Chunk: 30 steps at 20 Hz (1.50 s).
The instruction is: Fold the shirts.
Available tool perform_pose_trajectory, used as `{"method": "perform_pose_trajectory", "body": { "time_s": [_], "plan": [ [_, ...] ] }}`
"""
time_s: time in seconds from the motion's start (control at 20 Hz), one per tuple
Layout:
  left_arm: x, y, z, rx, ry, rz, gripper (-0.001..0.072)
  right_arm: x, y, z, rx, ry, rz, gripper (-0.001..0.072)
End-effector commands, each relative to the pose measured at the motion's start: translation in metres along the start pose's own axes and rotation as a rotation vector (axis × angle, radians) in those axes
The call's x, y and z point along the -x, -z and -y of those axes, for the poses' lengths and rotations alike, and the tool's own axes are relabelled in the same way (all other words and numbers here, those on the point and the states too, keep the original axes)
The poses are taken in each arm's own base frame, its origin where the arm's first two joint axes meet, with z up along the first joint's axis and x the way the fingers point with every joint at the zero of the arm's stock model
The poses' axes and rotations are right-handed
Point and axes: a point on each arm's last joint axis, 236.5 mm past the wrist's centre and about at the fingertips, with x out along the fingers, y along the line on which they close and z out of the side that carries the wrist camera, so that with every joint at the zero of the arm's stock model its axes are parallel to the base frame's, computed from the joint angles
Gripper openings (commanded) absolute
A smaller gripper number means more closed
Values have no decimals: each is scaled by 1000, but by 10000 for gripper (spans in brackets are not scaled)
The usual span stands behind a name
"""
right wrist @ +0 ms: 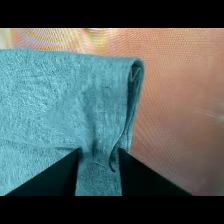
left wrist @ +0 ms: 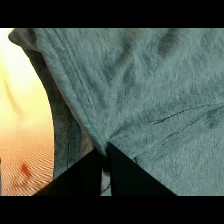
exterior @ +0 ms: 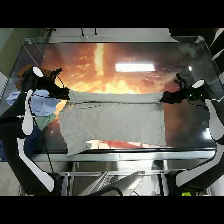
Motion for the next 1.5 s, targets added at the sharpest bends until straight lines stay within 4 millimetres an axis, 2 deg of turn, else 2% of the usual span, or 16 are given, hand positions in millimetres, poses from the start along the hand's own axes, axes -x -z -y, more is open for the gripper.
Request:
{"method": "perform_pose_trajectory", "body": {
  "time_s": [0.0, 0.05, 0.2, 0.3, 0.35, 0.45, 0.65, 0.75, 0.95, 1.1, 1.2, 1.25, 1.3, 1.4, 1.45],
  "plan": [
    [6, 7, 8, 1, 15, -39, 661, 9, -2, -5, -44, 6, 7, 392],
    [14, 7, 9, 10, 16, -41, 698, 20, -3, -9, -45, 4, 16, 391],
    [49, 5, 9, 65, 11, -21, 698, 61, 4, -25, -42, -13, 12, 386],
    [63, 28, 11, 111, 27, -72, 698, 84, 26, -26, -59, -13, -28, 379],
    [65, 45, 12, 135, 36, -97, 698, 91, 43, -22, -85, -14, -46, 379],
    [59, 98, 19, 189, 65, -171, 698, 93, 81, -10, -168, -13, -65, 379],
    [36, 220, 41, 314, 123, -286, 697, 73, 159, 16, -381, -15, -114, 379],
    [21, 263, 51, 365, 133, -297, 698, 59, 190, 23, -453, -24, -153, 379],
    [-9, 279, 79, 393, 209, -200, 697, 47, 225, 15, -465, -60, -230, 379],
    [-33, 277, 72, 377, 149, -139, 696, 43, 228, 9, -463, -79, -237, 379],
    [-42, 268, 71, 346, 139, -112, 696, 42, 228, 5, -463, -90, -242, 380],
    [-44, 260, 77, 330, 169, -104, 654, 42, 230, 3, -461, -95, -251, 379],
    [-45, 252, 84, 312, 202, -97, 529, 43, 232, 0, -462, -104, -263, 380],
    [-46, 238, 89, 294, 234, -86, 240, 42, 239, -5, -462, -115, -288, 380],
    [-44, 234, 89, 289, 239, -91, 33, 41, 241, -7, -461, -117, -295, 380]
  ]
}}
